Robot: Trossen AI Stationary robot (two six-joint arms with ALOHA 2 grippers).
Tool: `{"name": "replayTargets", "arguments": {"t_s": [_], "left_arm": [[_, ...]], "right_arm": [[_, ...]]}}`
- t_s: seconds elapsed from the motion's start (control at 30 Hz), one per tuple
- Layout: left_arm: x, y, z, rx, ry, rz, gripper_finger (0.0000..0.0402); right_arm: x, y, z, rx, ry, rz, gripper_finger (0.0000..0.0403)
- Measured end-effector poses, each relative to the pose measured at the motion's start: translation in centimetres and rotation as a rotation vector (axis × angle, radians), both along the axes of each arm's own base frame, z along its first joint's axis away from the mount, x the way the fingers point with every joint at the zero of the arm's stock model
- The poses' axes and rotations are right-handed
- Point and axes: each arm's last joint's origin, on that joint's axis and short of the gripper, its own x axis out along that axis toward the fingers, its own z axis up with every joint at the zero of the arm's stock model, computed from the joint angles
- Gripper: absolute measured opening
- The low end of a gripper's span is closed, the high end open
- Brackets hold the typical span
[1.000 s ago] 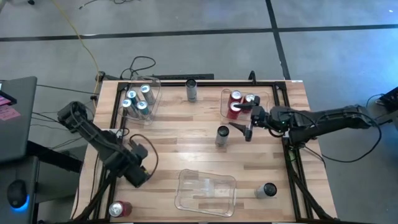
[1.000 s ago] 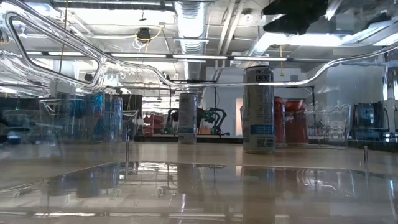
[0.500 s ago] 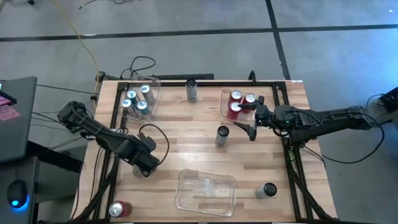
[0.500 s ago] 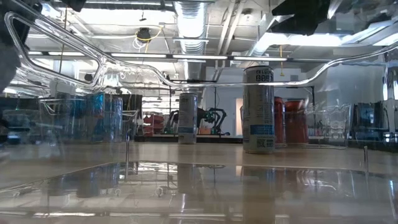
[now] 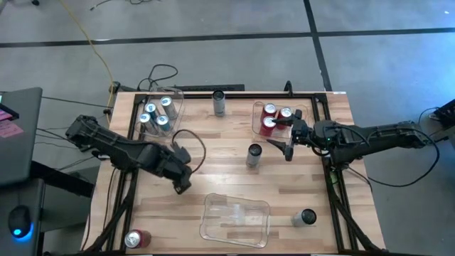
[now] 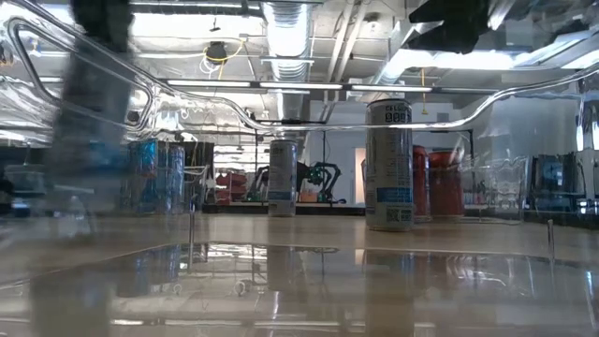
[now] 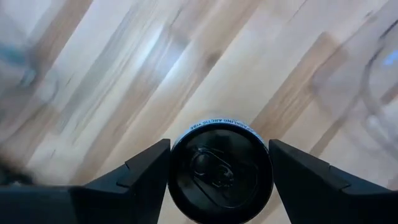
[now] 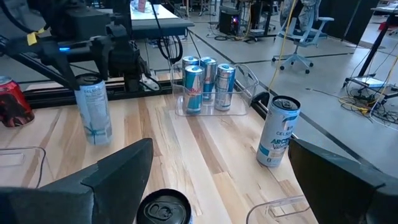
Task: Sort soda cans
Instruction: Put the white blue soda can into the bottom transparent bin
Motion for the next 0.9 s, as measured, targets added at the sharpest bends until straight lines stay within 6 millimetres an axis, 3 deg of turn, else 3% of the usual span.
{"name": "replayTargets", "arguments": {"t_s": [0.43,0.73,0.9], "left_arm": [[2.9,3.5,0.6,0.069,-0.154,-0.099,0.0250],[6.1,4.3,-2.4,0.083,-0.068,-0.186,0.0250],[6.9,4.2,-2.9,0.106,-0.066,-0.256,0.0256]], "right_arm": [[0.0,0.0,0.0,0.013,-0.008,-0.004,0.0391],[1.5,0.1,-0.4,0.018,-0.018,-0.002,0.0391],[2.4,0.2,-1.2,0.046,0.021,-0.008,0.0391]]}}
